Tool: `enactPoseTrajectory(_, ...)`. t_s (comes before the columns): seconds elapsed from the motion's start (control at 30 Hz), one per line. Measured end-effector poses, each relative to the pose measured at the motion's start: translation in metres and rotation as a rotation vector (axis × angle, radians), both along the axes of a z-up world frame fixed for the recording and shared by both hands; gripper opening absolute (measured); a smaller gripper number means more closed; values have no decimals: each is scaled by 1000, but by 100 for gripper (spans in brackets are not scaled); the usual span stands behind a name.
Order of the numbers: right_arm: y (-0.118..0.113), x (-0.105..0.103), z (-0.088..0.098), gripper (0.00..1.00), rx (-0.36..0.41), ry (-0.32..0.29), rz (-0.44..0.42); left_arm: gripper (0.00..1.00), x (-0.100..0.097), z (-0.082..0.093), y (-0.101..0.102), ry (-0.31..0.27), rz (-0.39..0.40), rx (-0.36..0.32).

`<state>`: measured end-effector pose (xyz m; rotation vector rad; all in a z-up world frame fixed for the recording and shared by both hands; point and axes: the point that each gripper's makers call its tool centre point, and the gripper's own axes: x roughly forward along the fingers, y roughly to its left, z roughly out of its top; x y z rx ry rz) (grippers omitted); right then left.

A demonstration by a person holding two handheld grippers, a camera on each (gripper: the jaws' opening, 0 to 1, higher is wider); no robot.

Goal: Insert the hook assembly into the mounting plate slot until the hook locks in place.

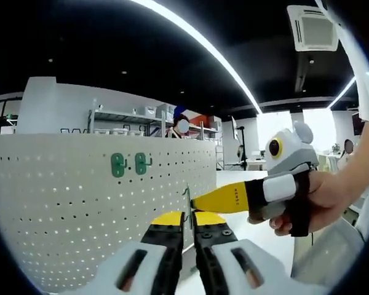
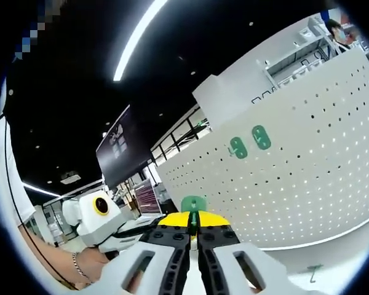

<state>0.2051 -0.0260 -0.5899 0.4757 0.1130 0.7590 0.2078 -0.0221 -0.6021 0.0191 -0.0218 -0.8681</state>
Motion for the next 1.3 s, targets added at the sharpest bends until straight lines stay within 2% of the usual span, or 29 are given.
enactPoseTrajectory(0.07,-1,0,0,0,1,2,0,18,0,-3,-1,5,5,20)
enactPoseTrajectory(0.2,-2,0,-3,0,1,8,-2,28,-1,-5,-2,6,1,32)
enactPoseTrajectory(0.27,-3,0,-4,0,2,10,-3,38,2,-11,-1,35,14,49)
enactPoseTrajectory(0.33,-3,0,-4,0,4,12,-4,44,3,-13,1,46,22,45)
enactPoseTrajectory(0.47,-4,0,-5,0,15,22,-2,62,6,-20,2,76,37,61)
enactPoseTrajectory(0.67,-4,1,-5,0,13,22,-7,79,10,-30,5,118,61,62)
enactPoseTrajectory(0.83,-4,2,-6,0,11,24,-9,85,10,-38,6,153,67,67)
enactPoseTrajectory(1.07,-5,2,-6,0,7,25,-12,85,10,-43,7,163,69,81)
enactPoseTrajectory(1.13,-8,2,-5,0,-38,3,-31,85,9,-43,7,163,69,83)
enactPoseTrajectory(1.3,-20,6,-9,0,-326,-104,-120,84,9,-45,7,165,67,87)
